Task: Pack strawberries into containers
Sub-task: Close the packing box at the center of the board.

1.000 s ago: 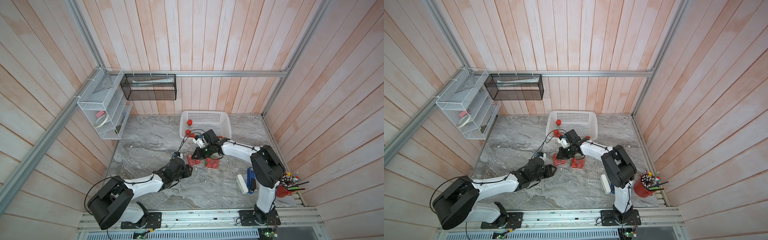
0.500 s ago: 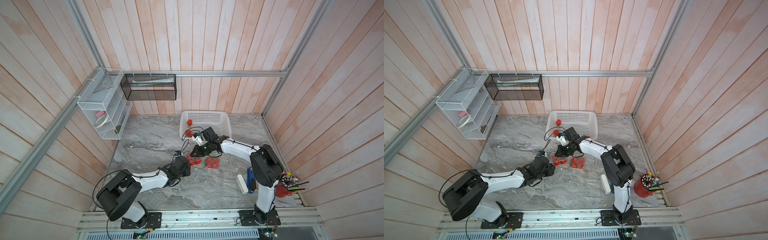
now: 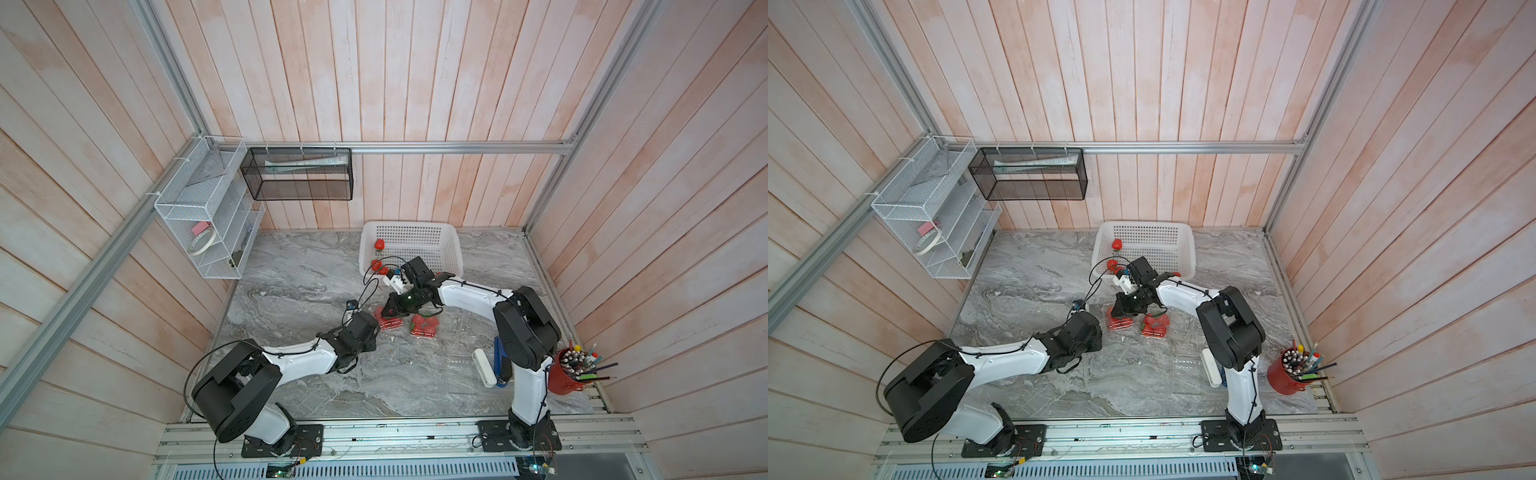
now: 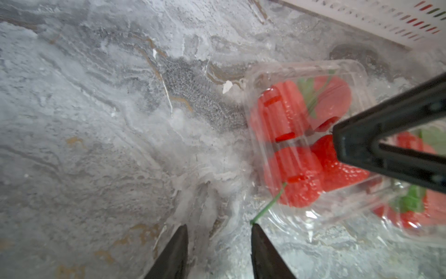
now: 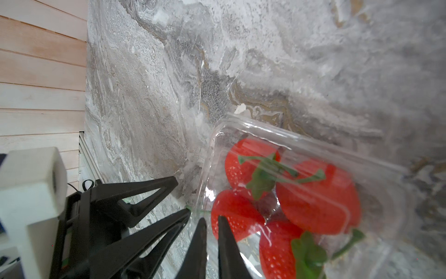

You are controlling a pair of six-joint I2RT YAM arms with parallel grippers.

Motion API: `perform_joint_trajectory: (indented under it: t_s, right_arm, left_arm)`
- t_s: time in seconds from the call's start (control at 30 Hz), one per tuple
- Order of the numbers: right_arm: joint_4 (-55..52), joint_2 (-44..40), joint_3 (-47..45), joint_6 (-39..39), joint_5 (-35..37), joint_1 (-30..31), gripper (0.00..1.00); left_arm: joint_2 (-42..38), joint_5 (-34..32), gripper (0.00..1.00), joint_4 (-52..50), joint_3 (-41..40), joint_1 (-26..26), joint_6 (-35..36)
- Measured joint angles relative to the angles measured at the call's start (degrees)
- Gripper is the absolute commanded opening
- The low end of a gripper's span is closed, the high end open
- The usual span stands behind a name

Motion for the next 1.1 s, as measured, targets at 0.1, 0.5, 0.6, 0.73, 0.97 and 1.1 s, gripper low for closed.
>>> perform_joint_trajectory:
  t_s: [0.1, 0.5, 0.6, 0.73, 0.97, 1.1]
  right_arm:
    - [0.0, 0.0, 0.2, 0.0, 0.0, 0.0, 0.13]
    - [0.1, 0.0, 0.1, 0.0, 0.0, -0.1, 0.13]
    - [0.3, 0.0, -0.1, 0.0, 0.0, -0.1, 0.13]
    - [0.5, 0.0, -0.6, 0.0, 0.0, -0.1, 0.13]
    - [0.5, 0.0, -0.6, 0.0, 0.0, -0.1, 0.13]
    - [0.5, 0.0, -0.6, 0.0, 0.0, -0.2, 0.13]
  left_arm:
    - [0.0, -0.3, 0.45, 0.0, 0.3, 0.7, 0.6]
    - [1.9, -0.3, 0.46, 4.5, 3.5, 4.9, 3.3]
    - [2.4, 0.3, 0.45, 4.7, 4.0, 5.6, 3.3]
    - [-1.0, 2.3, 0.39, 4.7, 2.1, 5.6, 2.2]
    - [-9.6, 7.6, 0.38, 3.8, -2.4, 5.6, -0.8]
    - [-7.0, 10.8, 0.38, 3.9, -3.3, 5.4, -1.8]
